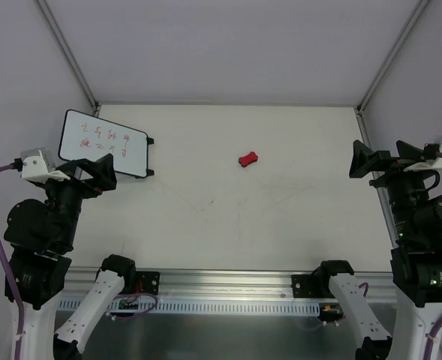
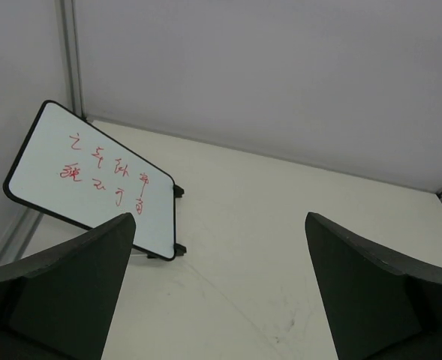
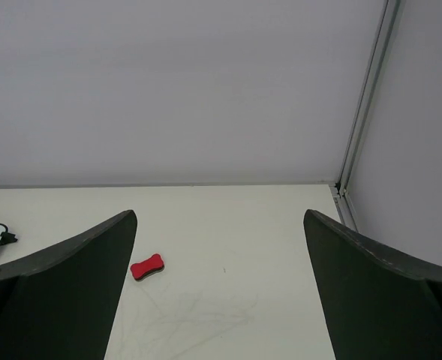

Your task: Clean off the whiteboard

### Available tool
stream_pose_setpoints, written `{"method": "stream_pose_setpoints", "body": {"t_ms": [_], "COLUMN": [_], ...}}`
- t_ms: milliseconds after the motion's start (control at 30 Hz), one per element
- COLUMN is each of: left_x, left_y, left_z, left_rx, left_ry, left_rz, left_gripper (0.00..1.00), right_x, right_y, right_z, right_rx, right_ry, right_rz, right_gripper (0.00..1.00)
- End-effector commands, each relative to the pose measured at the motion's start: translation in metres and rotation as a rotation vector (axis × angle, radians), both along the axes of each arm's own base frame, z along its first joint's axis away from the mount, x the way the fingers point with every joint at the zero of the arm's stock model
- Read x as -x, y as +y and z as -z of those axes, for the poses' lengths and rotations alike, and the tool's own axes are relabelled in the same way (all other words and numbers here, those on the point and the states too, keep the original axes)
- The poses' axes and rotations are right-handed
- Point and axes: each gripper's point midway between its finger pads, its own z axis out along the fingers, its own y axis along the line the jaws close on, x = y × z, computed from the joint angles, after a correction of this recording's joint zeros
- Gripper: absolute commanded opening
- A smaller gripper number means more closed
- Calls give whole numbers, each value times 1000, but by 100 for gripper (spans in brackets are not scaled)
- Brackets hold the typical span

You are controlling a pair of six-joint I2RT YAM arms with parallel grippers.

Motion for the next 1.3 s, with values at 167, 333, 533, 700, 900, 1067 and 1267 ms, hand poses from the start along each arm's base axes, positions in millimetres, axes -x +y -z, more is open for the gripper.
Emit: {"method": "stream_pose_setpoints", "body": {"t_ms": [167,333,533,700,900,1067,1267], "left_x": [-18,-42,-73,-105,-121,-119,-127], "left_y": [-30,-55,-62,-54,15,61,103], "left_z": [34,81,133,148,159,170,186], "left_rx": [37,115,176,257,409,399,376], "left_ry": [97,263,444,509,504,498,505], "left_rz": [129,191,138,96,-149,-349,-456], "left_gripper": [99,99,99,99,99,99,97], "right_x": [-17,-37,-64,-81,-99,-92,-83], "right_y": [27,48,65,78,95,116,140], "right_z": [21,65,116,129,164,172,175], "right_rx": [-85,-169,-200,-225,-169,-139,-142], "right_ry": [52,193,348,380,401,421,444], "right_rz": [-134,-227,-300,-362,-445,-528,-635], "right_gripper": [99,99,99,99,99,99,99]}}
